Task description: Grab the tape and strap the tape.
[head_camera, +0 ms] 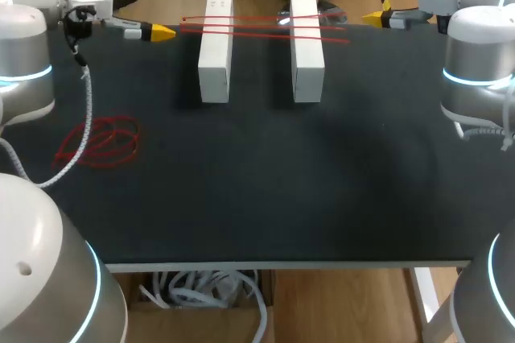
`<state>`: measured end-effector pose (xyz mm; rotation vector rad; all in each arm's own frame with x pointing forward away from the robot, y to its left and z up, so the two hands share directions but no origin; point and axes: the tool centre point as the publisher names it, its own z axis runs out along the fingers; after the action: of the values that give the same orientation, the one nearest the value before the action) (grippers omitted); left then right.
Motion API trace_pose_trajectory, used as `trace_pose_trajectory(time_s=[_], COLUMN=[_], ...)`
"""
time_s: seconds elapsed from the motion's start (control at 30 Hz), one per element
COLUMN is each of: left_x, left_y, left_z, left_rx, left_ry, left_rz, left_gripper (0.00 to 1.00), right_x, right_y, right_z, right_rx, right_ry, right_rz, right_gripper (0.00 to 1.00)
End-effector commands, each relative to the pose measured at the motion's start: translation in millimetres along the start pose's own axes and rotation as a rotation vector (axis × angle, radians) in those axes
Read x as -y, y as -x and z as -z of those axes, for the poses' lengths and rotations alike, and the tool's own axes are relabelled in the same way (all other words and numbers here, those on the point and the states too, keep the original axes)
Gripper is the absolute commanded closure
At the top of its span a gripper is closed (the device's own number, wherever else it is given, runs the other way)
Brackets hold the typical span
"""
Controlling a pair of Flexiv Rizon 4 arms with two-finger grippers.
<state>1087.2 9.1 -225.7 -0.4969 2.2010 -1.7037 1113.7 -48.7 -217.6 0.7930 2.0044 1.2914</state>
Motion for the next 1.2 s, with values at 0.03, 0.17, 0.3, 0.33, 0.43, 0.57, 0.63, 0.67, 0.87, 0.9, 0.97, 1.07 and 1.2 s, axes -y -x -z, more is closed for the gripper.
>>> trace_pose_trajectory(time_s=[0.03, 0.17, 0.3, 0.33, 0.43, 0.57, 0.63, 0.67, 0.87, 0.9, 0.97, 1.07, 1.2], left_x=[-7.7, -8.5, -12.9, -14.1, -16.7, -21.0, -25.2, -27.8, -37.4, -38.4, -41.4, -45.3, -50.1], left_y=[6.8, 7.2, 11.9, 13.0, 16.7, 20.3, 22.4, 23.3, 27.3, 27.9, 30.4, 32.3, 33.1], left_z=[-2, -5, -7, -7, -8, -10, -13, -14, -24, -25, -27, -31, -35], left_rx=[-0.151, -0.186, -0.194, -0.197, -0.209, -0.221, -0.233, -0.238, -0.262, -0.263, -0.267, -0.271, -0.276], left_ry=[-0.081, -0.110, -0.110, -0.110, -0.107, -0.102, -0.099, -0.098, -0.090, -0.091, -0.090, -0.089, -0.090], left_rz=[-0.057, -0.087, -0.089, -0.088, -0.089, -0.089, -0.086, -0.085, -0.079, -0.079, -0.079, -0.077, -0.068], left_gripper=[0.00, 0.00, 0.38, 0.52, 0.59, 0.65, 0.66, 0.62, 0.60, 0.60, 0.61, 0.62, 0.64], right_x=[0, 0, 0, 0, 0, 0, 0, 0, 0, 0, 0, 0, 0], right_y=[1, 1, 1, 1, 1, 1, 1, 1, 1, 1, 1, 1, 1], right_z=[0, 0, 0, 0, 0, 0, 0, 0, 0, 0, 0, 0, 0], right_rx=[-0.002, -0.002, -0.002, -0.002, -0.002, -0.002, -0.002, -0.002, -0.002, -0.002, -0.002, -0.002, -0.002], right_ry=[-0.001, -0.001, -0.001, -0.001, -0.001, -0.001, -0.001, -0.001, -0.001, -0.001, -0.001, -0.001, -0.001], right_rz=[0.000, 0.000, 0.000, 0.000, 0.000, 0.000, 0.000, 0.000, 0.000, 0.000, 0.000, 0.000, 0.000], right_gripper=[0.00, 0.00, 0.00, 0.00, 0.00, 0.00, 0.00, 0.00, 0.00, 0.00, 0.00, 0.00, 0.00])
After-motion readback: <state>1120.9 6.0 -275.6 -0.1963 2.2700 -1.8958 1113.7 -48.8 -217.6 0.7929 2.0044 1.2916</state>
